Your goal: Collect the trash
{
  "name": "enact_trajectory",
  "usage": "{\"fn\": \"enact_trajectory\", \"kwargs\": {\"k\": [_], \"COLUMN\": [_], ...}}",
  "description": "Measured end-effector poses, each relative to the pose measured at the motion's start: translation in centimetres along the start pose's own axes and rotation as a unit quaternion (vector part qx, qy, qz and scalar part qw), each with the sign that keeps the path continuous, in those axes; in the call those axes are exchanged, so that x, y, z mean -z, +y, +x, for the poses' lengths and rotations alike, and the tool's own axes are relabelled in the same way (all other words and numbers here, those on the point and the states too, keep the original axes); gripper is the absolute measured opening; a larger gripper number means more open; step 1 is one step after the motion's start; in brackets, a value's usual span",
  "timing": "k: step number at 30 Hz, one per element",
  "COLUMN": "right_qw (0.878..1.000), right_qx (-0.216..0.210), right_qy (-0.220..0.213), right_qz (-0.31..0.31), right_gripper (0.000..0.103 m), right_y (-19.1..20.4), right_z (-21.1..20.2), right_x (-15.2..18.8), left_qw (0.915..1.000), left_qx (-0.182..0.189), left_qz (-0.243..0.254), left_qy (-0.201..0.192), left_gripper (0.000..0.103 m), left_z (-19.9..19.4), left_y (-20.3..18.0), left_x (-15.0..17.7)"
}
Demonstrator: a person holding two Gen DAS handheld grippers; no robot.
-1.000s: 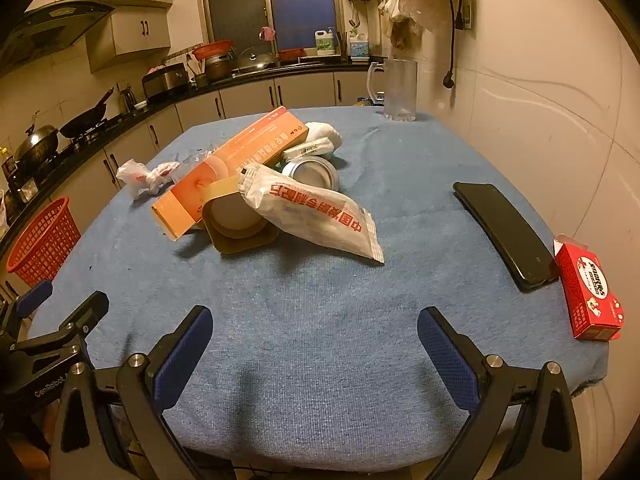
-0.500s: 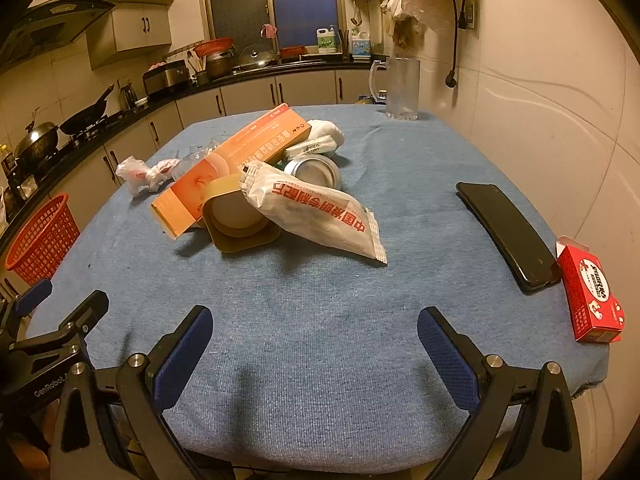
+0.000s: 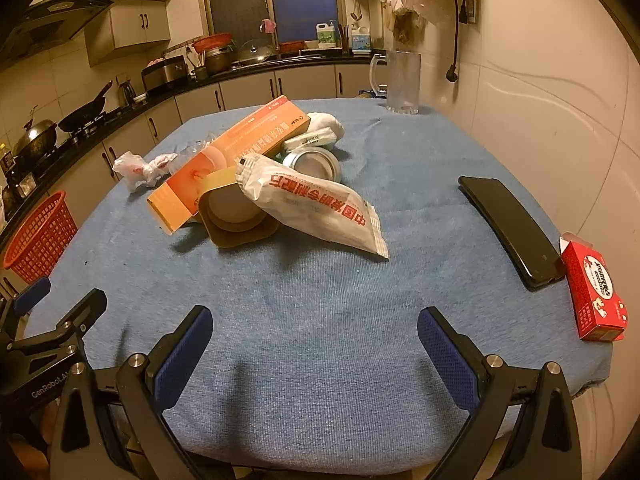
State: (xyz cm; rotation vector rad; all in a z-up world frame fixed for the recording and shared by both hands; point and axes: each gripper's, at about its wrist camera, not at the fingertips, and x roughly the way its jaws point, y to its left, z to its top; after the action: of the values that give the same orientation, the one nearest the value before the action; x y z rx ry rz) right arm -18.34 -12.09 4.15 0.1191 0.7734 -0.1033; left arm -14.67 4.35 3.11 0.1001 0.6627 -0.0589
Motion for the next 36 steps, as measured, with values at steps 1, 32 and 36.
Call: {"fn": "enact_trajectory", "kwargs": {"k": [1, 32, 36], "right_qw": [1.000, 0.966, 0.979], "right_qx": [0.000, 0.000, -0.033], "right_qy": [0.000, 0.030, 0.019], "right_qz": [0.000, -0.256, -0.203], "right_gripper": [0.103, 0.060, 0.049], "right_y": [0.0, 1.3, -0.8], "right_z": [0.0, 9.5, 8.8], "right_x": [0.0, -6.9, -7.8], "left_qw": [1.0000, 0.9907, 0.9836], "left_qx": [0.000, 0.110, 0.160], "left_qz": [0.000, 0.078, 0.077], "left_qy": [0.001, 0.013, 0.030], "left_gripper": [0.103, 0.089, 0.088], "left_z": [0.0, 2.2, 3.1], "left_y": [0.0, -2.2, -3.3], "left_x": [0.0, -5.3, -6.0]}}
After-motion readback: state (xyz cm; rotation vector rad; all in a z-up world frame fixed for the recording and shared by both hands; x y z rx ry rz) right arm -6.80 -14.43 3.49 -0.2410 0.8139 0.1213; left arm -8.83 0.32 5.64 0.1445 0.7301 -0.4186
